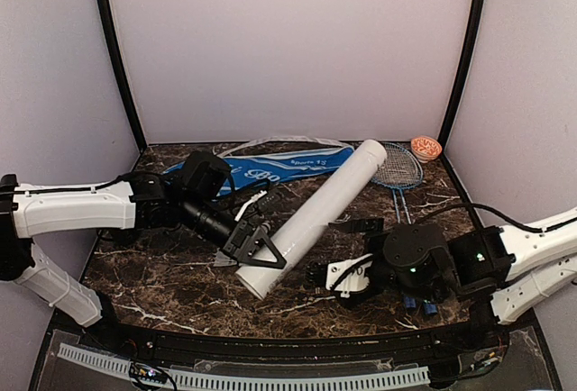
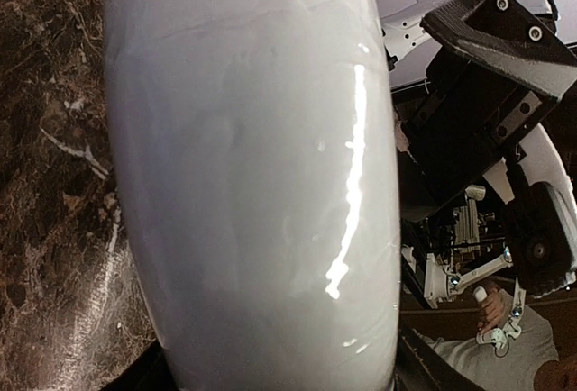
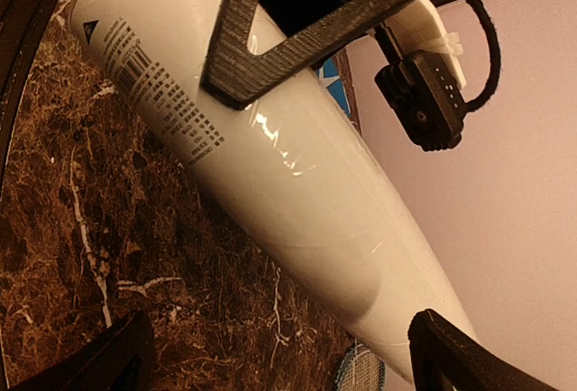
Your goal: Pack up the badminton gear
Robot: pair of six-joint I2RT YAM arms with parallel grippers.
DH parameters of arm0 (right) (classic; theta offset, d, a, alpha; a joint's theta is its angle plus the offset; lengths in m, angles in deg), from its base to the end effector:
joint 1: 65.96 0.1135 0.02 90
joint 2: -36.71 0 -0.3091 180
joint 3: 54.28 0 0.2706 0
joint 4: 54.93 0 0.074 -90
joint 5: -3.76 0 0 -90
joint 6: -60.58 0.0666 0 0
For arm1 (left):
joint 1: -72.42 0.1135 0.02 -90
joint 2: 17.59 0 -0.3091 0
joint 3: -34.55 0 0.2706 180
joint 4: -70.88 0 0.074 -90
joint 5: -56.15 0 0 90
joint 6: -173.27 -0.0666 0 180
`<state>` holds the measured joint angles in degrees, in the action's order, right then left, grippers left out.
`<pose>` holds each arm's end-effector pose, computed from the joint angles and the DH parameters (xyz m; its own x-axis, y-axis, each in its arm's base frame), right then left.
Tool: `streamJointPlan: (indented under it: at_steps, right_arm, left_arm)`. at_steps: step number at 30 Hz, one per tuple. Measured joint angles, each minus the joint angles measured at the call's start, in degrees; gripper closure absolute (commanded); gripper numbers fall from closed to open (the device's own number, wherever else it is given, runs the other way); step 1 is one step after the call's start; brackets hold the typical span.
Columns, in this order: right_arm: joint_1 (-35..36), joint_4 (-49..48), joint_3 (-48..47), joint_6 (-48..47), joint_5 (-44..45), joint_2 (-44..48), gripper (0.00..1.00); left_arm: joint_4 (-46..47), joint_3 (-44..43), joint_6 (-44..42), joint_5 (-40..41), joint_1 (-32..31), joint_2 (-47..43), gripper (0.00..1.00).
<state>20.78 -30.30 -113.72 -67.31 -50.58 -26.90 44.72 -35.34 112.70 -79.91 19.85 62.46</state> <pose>0.0538 0.2621 0.3090 0.4587 -0.7212 -0.5191 -0.6341 0.1436 -0.7598 0.1624 -0.2910 0.2990 -0.7576 0.4288 -0.4922 0.6102 0.1972 -0.7674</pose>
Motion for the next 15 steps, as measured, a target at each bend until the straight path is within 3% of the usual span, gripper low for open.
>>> streamJointPlan:
  at_steps: [15]
  right_arm:
    - [1.11,-5.68,-2.97,-13.75,4.31,-11.32,0.03]
  left_arm:
    - [-3.52,-2.12,0.85,-3.65,-3.17,4.39,0.54]
